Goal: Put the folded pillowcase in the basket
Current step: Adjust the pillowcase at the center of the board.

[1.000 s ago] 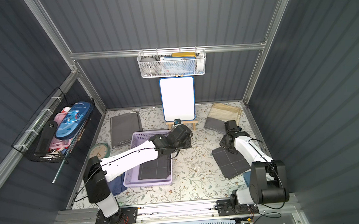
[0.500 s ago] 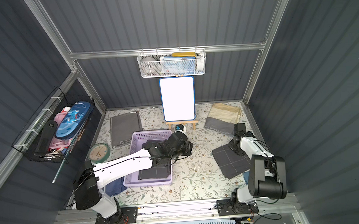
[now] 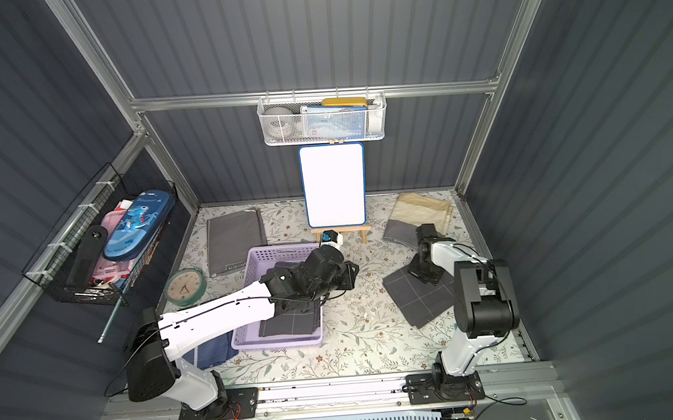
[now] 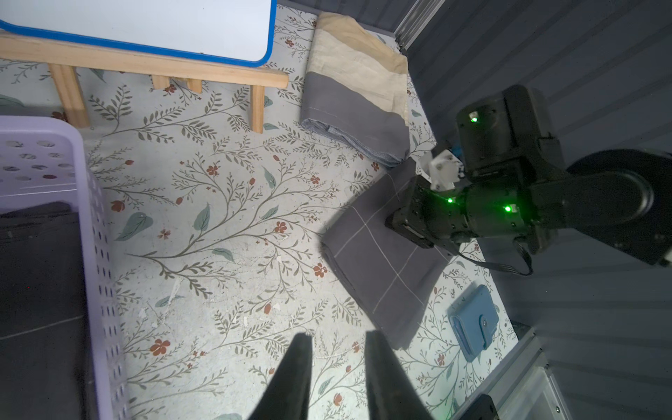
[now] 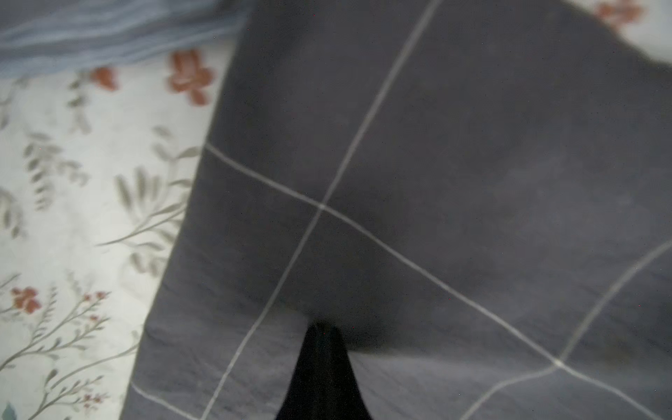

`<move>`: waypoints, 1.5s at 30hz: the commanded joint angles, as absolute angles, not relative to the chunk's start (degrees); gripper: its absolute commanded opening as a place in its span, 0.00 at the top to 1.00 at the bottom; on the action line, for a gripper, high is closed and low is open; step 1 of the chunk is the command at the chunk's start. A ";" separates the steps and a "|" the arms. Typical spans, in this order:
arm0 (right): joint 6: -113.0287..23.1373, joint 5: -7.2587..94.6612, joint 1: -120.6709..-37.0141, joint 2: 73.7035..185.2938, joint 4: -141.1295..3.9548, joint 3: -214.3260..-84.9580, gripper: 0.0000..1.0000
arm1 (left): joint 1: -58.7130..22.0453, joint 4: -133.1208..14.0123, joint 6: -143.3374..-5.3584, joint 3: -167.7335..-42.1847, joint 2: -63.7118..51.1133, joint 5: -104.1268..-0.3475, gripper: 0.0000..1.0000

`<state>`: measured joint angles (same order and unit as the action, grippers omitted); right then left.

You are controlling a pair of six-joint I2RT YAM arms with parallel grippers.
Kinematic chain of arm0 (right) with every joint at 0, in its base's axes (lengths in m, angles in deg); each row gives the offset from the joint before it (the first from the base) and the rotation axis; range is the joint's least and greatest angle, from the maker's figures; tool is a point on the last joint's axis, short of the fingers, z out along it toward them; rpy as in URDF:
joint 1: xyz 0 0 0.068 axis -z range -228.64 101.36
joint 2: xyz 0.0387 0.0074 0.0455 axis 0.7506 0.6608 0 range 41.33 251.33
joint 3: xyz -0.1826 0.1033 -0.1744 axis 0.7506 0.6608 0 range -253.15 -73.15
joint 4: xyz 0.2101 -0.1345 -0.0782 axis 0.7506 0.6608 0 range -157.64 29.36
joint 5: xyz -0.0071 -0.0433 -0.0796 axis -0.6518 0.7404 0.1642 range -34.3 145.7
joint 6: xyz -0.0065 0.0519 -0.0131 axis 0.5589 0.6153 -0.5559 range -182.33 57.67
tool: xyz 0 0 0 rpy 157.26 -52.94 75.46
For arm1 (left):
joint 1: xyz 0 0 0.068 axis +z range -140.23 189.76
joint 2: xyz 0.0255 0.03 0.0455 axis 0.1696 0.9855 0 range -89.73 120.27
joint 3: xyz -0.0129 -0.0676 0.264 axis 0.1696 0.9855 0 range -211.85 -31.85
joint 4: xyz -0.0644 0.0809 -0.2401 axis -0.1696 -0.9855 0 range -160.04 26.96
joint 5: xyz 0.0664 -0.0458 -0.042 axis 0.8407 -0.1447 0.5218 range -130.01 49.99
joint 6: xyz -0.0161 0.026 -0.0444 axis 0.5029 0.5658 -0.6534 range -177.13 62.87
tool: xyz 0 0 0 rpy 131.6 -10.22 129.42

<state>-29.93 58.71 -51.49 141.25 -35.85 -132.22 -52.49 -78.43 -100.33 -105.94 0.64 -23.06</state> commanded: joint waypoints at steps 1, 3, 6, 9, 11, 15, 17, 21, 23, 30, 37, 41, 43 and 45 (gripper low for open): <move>-33.65 57.24 -60.94 145.91 -30.11 -134.75 1.00 | -52.37 -81.34 -101.07 -105.59 0.09 -21.61 0.70; -35.02 58.05 -65.27 146.81 -28.89 -135.64 1.00 | -52.37 -81.80 -101.20 -105.39 0.01 -21.42 0.70; -36.49 57.02 -68.54 145.91 -27.30 -135.39 1.00 | -52.37 -81.84 -101.38 -104.53 -0.08 -21.51 0.70; -38.60 55.66 -69.71 145.00 -24.92 -134.84 1.00 | -52.37 -81.47 -101.42 -104.07 0.25 -21.67 0.70; -38.55 55.68 -70.03 143.74 -23.50 -133.85 1.00 | -52.37 -81.41 -101.42 -104.18 0.94 -21.76 0.70; -35.36 61.27 -69.92 135.77 -23.66 -130.73 1.00 | -52.37 -80.71 -101.35 -104.91 2.45 -21.80 0.70; -33.53 65.17 -69.02 130.60 -23.45 -129.81 1.00 | -52.37 -81.31 -101.14 -106.31 3.66 -22.20 0.71; -29.68 66.84 -58.64 125.64 -24.22 -127.19 1.00 | -52.37 -82.98 -101.55 -107.63 5.18 -21.35 0.71; -28.05 58.21 -50.46 125.94 -26.52 -125.17 1.00 | -52.37 -81.68 -101.36 -106.88 5.27 -22.12 0.71; -26.87 55.59 -46.62 127.27 -27.02 -121.62 1.00 | -52.29 -83.11 -100.04 -107.91 5.89 -19.71 0.71; -27.91 58.49 -46.18 131.25 -27.39 -121.46 1.00 | -52.28 -81.83 -97.75 -110.39 10.81 -21.11 0.70; -28.71 59.34 -46.18 135.30 -28.07 -124.30 1.00 | -51.57 -81.51 -96.49 -115.57 17.86 -23.91 0.68; -29.23 59.63 -46.18 136.21 -28.11 -125.29 1.00 | -50.38 -80.62 -96.48 -117.52 21.80 -28.11 0.68; -29.40 59.41 -46.18 136.02 -28.33 -125.45 1.00 | -49.23 -79.13 -96.73 -118.93 24.91 -31.52 0.68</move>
